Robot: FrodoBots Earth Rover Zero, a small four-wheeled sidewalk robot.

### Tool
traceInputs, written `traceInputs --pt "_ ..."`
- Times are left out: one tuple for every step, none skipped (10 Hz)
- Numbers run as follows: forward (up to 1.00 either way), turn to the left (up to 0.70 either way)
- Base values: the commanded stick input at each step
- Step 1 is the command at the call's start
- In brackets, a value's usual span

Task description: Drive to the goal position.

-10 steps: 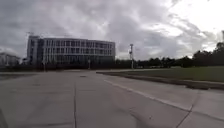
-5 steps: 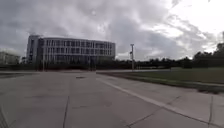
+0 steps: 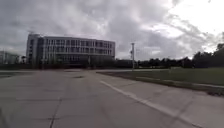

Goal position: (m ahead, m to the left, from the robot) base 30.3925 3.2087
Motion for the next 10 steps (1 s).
traceInputs --pt "0.7 0.0" --pt "0.7 0.0" --pt "0.7 0.0" --pt "0.7 0.0" --pt "0.7 0.02" --pt "0.7 0.35" --pt "0.7 0.19" --pt "0.7 0.0" --pt "0.7 0.0" --pt "0.7 0.0"
